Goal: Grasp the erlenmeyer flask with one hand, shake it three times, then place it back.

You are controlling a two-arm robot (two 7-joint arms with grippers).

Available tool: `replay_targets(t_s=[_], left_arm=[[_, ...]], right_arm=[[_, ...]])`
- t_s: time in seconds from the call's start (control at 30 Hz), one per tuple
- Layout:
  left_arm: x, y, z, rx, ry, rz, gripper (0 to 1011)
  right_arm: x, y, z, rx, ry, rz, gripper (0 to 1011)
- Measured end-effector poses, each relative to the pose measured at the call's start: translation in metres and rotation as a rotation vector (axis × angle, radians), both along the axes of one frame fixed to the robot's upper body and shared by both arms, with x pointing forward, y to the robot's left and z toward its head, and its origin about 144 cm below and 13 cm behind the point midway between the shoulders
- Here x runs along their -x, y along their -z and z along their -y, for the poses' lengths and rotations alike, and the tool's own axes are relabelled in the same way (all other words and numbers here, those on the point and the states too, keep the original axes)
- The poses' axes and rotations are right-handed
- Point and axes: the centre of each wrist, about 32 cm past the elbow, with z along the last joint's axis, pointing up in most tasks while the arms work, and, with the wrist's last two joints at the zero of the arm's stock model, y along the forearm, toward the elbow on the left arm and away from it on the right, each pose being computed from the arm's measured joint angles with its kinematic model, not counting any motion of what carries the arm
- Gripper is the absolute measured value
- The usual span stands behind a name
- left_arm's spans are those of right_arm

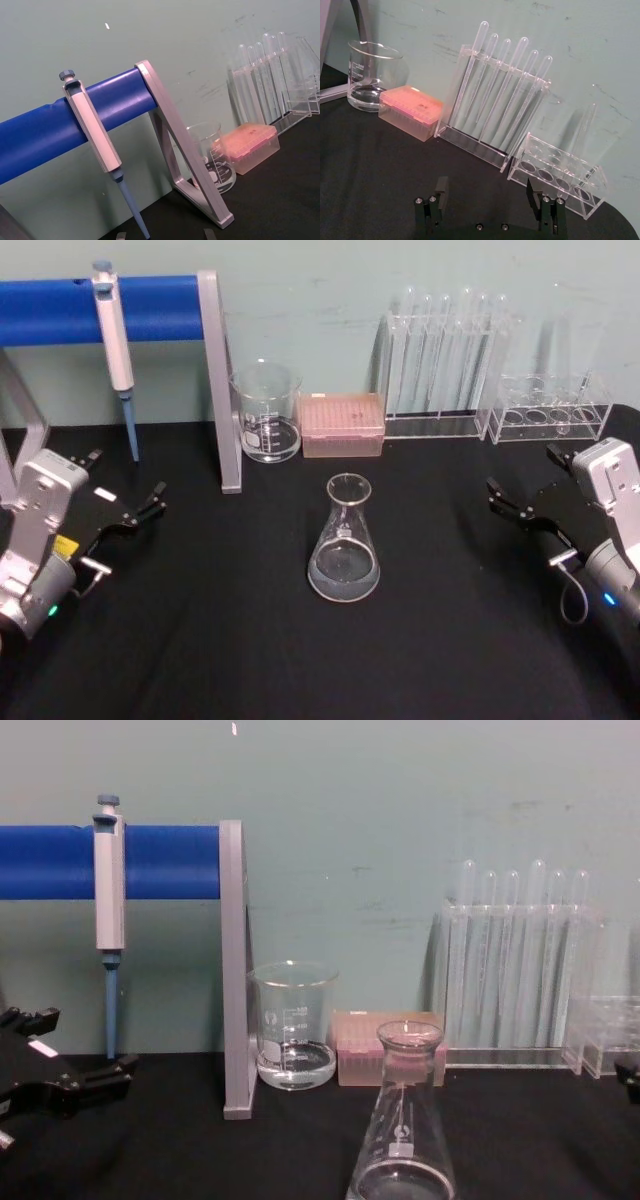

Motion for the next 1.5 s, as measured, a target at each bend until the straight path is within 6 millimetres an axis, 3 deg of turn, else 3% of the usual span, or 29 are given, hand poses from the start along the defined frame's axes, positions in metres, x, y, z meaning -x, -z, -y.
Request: replay_targets(t_s=[0.6,1.1,1.5], left_arm=[[0.0,0.0,0.0,0.0,0.0,0.0,1001],[0.0,0.0,0.0,0.0,0.0,0.0,1001],[0.0,0.0,0.0,0.0,0.0,0.0,1001]], right_arm=[[0.005,-0.008,0.004,-0.072,-0.045,-0.034,1000],[0.011,-0.021,0.004,-0.155,-0.313,-0.167,1000],[0.008,-0.022,-0.005,-0.175,-0.424,-0.204,1000]])
